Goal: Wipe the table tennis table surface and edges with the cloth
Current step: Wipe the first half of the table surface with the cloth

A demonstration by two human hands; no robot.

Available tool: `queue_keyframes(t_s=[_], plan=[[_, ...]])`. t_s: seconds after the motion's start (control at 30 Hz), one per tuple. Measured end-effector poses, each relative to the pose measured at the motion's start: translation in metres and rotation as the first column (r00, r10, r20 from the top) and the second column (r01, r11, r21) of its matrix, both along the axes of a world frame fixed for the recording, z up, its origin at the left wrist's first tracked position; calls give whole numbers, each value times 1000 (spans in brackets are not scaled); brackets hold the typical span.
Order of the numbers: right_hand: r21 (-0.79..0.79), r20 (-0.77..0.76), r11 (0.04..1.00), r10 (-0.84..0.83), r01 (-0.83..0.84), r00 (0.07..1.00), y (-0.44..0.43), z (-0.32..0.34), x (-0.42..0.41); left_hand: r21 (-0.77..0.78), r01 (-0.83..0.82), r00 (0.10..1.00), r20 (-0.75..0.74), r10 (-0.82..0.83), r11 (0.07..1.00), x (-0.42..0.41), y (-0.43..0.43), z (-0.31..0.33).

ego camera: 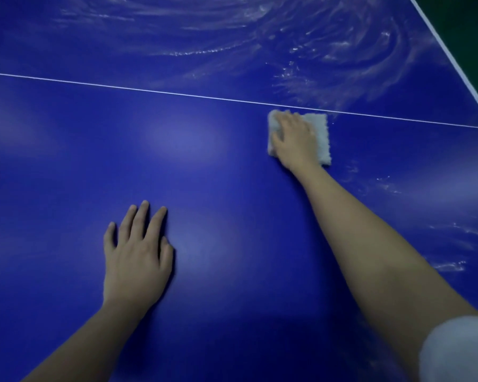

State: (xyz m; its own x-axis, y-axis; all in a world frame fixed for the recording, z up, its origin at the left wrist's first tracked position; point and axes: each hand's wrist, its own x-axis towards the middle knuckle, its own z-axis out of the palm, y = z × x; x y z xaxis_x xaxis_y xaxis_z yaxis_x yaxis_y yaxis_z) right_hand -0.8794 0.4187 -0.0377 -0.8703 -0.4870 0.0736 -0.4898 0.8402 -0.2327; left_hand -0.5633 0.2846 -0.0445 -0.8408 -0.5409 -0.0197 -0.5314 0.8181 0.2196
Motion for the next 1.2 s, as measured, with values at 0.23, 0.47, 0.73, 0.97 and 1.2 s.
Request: queue_keyframes(t_s=[0.23, 0.47, 0.73, 0.97, 1.2], plan=[[128, 15, 925, 358, -357, 934, -46, -4, 5, 8, -1, 1000, 5, 1, 1000, 0, 0, 3], [134, -27, 875, -465, 464, 885, 20, 0, -60, -5, 5, 1000, 27, -5, 1000, 0, -2, 1], [114, 53, 993, -27, 21, 998, 10, -11, -5, 2, 8, 1000, 17, -8, 1000, 0, -3, 0], [128, 73, 914, -395, 385, 916, 84, -1, -2, 4, 9, 1000, 10, -9, 1000, 0, -3, 1], [153, 79, 965, 205, -215, 975, 106, -6, 107, 1, 5, 1000, -15, -5, 1000, 0, -4, -2]])
